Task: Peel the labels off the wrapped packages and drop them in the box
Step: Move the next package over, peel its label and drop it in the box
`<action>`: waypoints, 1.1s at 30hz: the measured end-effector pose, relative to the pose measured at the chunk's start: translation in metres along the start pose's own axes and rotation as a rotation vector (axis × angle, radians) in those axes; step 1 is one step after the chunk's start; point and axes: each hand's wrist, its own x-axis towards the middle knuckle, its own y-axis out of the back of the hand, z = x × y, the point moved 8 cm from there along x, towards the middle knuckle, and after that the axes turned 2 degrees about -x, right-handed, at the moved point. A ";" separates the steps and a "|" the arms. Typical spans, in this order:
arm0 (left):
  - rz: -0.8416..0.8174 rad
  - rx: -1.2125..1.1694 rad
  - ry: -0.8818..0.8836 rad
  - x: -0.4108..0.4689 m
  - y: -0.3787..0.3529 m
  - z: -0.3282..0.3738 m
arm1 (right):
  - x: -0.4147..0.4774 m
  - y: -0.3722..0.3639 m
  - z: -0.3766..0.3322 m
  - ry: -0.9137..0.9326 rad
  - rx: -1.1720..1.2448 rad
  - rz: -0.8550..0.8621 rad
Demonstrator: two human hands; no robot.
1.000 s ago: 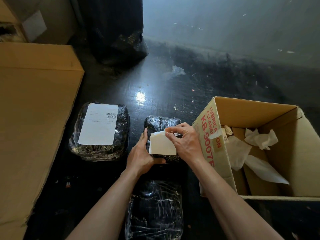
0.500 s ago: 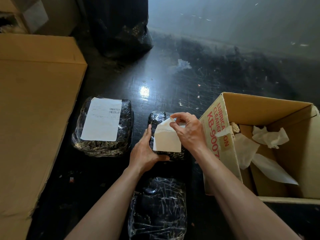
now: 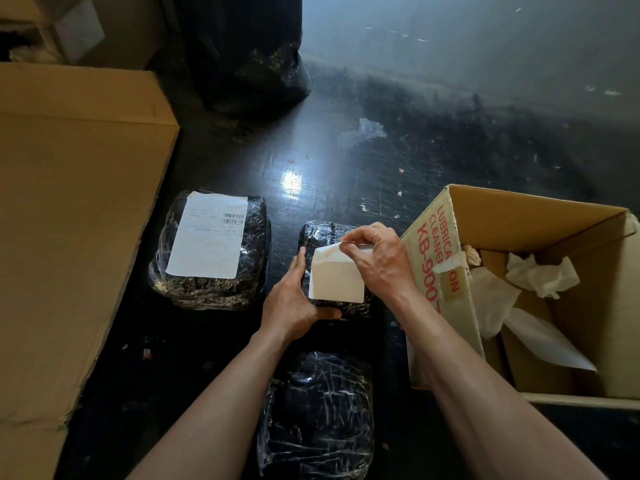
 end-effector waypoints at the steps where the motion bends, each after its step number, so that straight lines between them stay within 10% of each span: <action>1: 0.000 0.002 0.000 0.000 0.000 0.001 | -0.002 0.001 0.000 0.003 0.000 -0.002; 33: -0.018 0.087 0.008 0.001 -0.002 0.002 | -0.054 0.027 -0.006 -0.119 0.267 0.032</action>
